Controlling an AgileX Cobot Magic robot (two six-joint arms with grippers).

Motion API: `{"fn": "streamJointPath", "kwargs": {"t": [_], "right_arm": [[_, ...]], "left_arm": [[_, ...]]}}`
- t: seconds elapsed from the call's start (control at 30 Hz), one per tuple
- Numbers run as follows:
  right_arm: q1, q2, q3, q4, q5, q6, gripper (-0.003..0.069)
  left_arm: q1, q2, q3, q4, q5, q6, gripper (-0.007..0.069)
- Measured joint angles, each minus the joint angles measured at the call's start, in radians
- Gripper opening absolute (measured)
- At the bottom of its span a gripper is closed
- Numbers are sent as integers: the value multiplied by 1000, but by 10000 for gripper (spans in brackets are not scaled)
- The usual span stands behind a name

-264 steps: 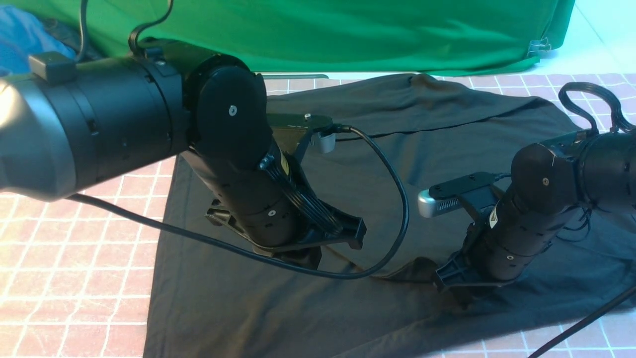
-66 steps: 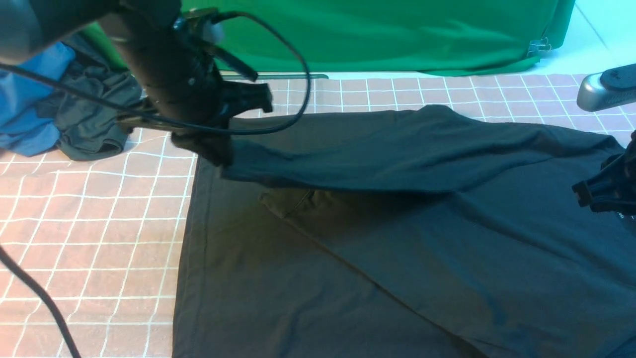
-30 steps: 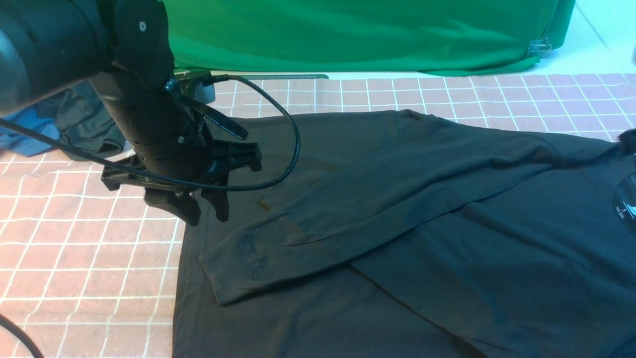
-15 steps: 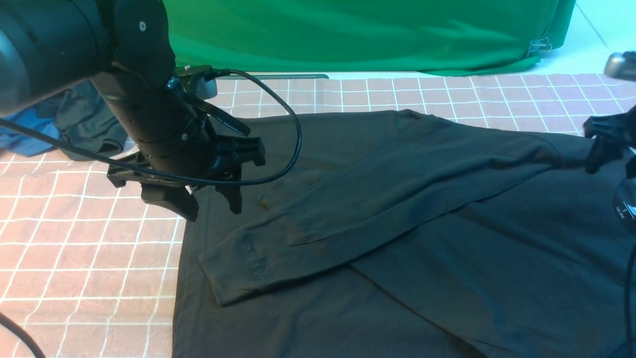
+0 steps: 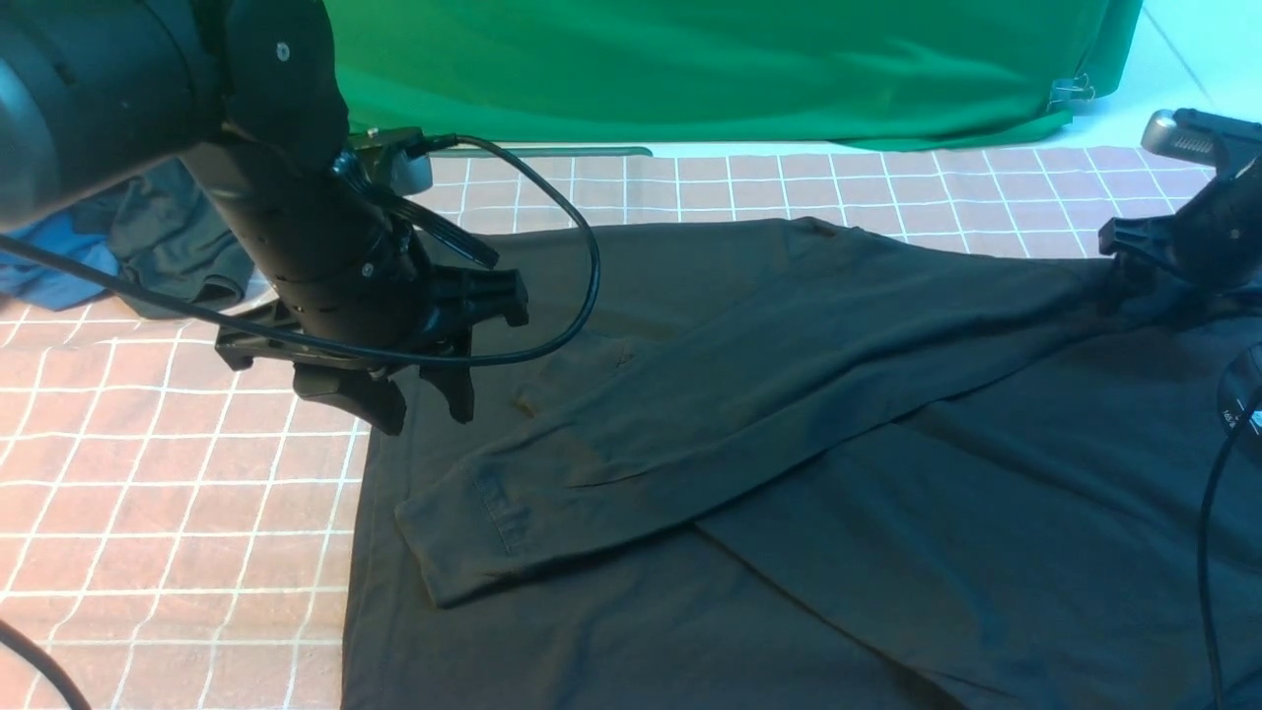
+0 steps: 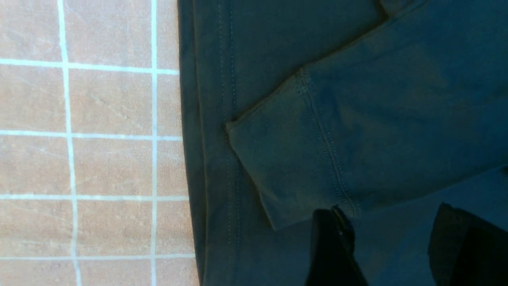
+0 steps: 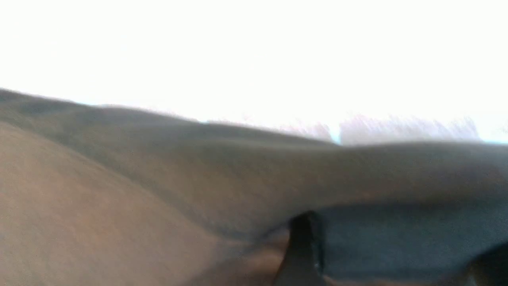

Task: Fold a long-sleeved shirt over a pink coffee tablecloth.
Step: 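Grasp the near edge of the shirt at its hem and shoulder corners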

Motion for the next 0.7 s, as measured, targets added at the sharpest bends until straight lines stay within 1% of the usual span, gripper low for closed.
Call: {"fn": "streamJointPath", "kwargs": {"t": [0.03, 0.1, 0.13, 0.17, 0.2, 0.23, 0.3, 0.4, 0.7], "right_arm": [[0, 3, -4, 10, -9, -10, 542], [0, 4, -7, 22, -35, -29, 463], [0, 4, -7, 26, -52, -40, 397], [0, 4, -7, 26, -52, -43, 382], [0, 4, -7, 27, -67, -58, 255], [0, 4, -7, 29, -77, -71, 152], [0, 4, -9, 32, -91, -79, 71], [-1, 4, -28, 32, -93, -79, 57], [-30, 4, -123, 37, -67, -78, 57]], "left_arm": [[0, 0, 0, 0, -3, 0, 352], [0, 0, 0, 0, -16, 0, 352], [0, 0, 0, -1, -21, 0, 352], [0, 0, 0, -1, -22, 0, 352], [0, 0, 0, -3, -27, 0, 352], [0, 0, 0, -5, -28, 0, 352], [0, 0, 0, -7, -29, 0, 352], [0, 0, 0, -8, -29, 0, 352], [0, 0, 0, -8, -29, 0, 352]]}}
